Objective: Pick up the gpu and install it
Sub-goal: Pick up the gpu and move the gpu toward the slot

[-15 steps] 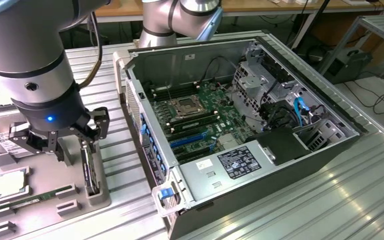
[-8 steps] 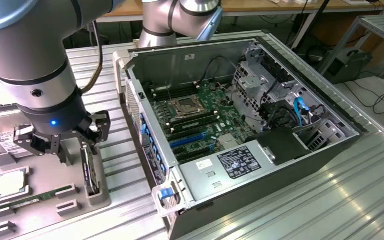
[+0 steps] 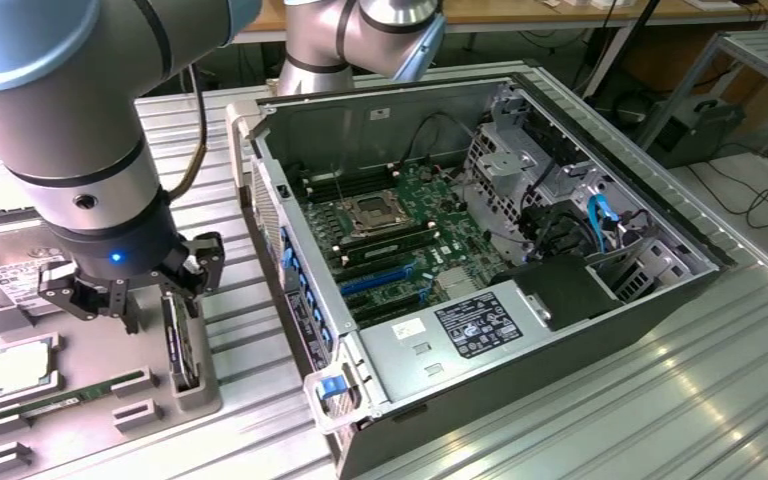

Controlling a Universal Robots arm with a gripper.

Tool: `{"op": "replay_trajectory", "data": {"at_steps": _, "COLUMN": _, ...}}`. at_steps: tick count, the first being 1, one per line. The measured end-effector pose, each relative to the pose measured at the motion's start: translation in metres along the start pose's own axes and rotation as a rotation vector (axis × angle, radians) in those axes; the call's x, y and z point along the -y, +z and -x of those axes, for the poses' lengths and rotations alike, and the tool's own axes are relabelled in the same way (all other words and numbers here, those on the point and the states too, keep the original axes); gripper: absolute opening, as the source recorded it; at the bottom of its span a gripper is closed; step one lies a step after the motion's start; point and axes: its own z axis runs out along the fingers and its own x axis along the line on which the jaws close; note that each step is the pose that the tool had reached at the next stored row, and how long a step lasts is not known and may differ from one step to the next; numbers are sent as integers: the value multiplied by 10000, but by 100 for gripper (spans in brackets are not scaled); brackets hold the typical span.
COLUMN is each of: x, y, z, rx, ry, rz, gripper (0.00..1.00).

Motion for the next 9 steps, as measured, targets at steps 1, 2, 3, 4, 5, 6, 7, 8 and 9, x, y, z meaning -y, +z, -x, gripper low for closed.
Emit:
{"op": "replay_trajectory", "data": {"at_steps": 1, "x": -2, "y": 19, "z": 1, "rx": -7, "ry": 15, "rz": 0, "gripper": 60}}
{"op": "replay_trajectory", "data": {"at_steps": 2, "x": -3, "y": 36, "z": 3, "rx": -11, "ry": 30, "rz": -1, "gripper": 60}}
{"op": "replay_trajectory", "data": {"at_steps": 3, "x": -3, "y": 59, "z": 5, "rx": -13, "ry": 46, "rz": -2, "gripper": 60}}
{"op": "replay_trajectory", "data": {"at_steps": 4, "x": -2, "y": 80, "z": 9, "rx": -12, "ry": 57, "rz": -1, "gripper": 60}}
{"op": "replay_trajectory", "data": {"at_steps": 5, "x": -1, "y": 116, "z": 15, "rx": -13, "ry": 80, "rz": -4, "gripper": 60}}
{"op": "replay_trajectory", "data": {"at_steps": 6, "x": 0, "y": 142, "z": 22, "rx": -13, "ry": 100, "rz": -6, "gripper": 60}}
{"op": "replay_trajectory", "data": {"at_steps": 7, "x": 0, "y": 162, "z": 28, "rx": -11, "ry": 120, "rz": -6, "gripper": 59}}
{"op": "replay_trajectory", "data": {"at_steps": 8, "x": 0, "y": 181, "z": 31, "rx": -10, "ry": 138, "rz": -6, "gripper": 59}}
{"op": "replay_trajectory", "data": {"at_steps": 9, "x": 0, "y": 194, "z": 32, "rx": -9, "ry": 150, "rz": -5, "gripper": 59}}
